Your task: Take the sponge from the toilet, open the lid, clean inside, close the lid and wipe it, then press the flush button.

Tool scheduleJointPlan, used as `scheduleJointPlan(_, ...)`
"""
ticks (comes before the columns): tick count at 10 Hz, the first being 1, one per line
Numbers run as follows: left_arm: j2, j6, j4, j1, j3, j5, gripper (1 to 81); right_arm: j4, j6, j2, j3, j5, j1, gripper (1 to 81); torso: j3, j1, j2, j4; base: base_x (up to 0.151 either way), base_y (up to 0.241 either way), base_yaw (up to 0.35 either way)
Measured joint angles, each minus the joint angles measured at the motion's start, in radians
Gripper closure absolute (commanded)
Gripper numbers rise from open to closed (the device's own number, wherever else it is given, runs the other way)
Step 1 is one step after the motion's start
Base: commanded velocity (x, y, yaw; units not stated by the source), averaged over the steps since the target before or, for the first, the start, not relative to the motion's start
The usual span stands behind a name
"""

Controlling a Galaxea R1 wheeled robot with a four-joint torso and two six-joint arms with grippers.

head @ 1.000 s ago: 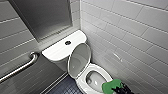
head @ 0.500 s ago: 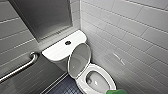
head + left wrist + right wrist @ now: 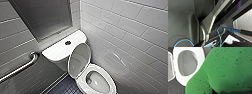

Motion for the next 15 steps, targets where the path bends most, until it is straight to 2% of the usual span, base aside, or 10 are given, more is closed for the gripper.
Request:
scheduleJointPlan(3,0.000,0.014,0.000,0.000,0.000,-0.001,1.0,0.000,-0.027,-0.120,0.179,-0.020,0.037,81.1,0.000,0.000,0.000,0.000,0.000,0.000,0.000)
scheduleJointPlan(5,0.000,0.014,0.000,0.000,0.000,-0.001,1.0,-0.001,-0.040,-0.177,0.265,-0.073,0.100,81.1,0.000,0.000,0.000,0.000,0.000,0.000,0.000)
scheduleJointPlan(7,0.000,0.014,0.000,0.000,0.000,-0.001,1.0,0.000,-0.047,-0.163,0.284,-0.155,0.222,81.1,0.000,0.000,0.000,0.000,0.000,0.000,0.000)
scheduleJointPlan(9,0.000,0.014,0.000,-0.001,0.000,-0.001,1.0,0.000,-0.050,-0.100,0.220,-0.254,0.314,81.1,0.000,0.000,0.000,0.000,0.000,0.000,0.000)
scheduleJointPlan(12,0.000,0.014,0.000,-0.001,0.000,-0.002,1.0,0.000,-0.050,0.067,0.037,-0.405,0.438,81.1,0.000,0.000,0.000,0.000,0.000,0.000,0.000)
scheduleJointPlan(15,0.000,0.014,0.000,-0.001,0.000,-0.003,1.0,-0.003,-0.049,0.185,-0.082,-0.549,0.534,81.1,0.000,0.000,0.000,0.000,0.000,0.000,0.000)
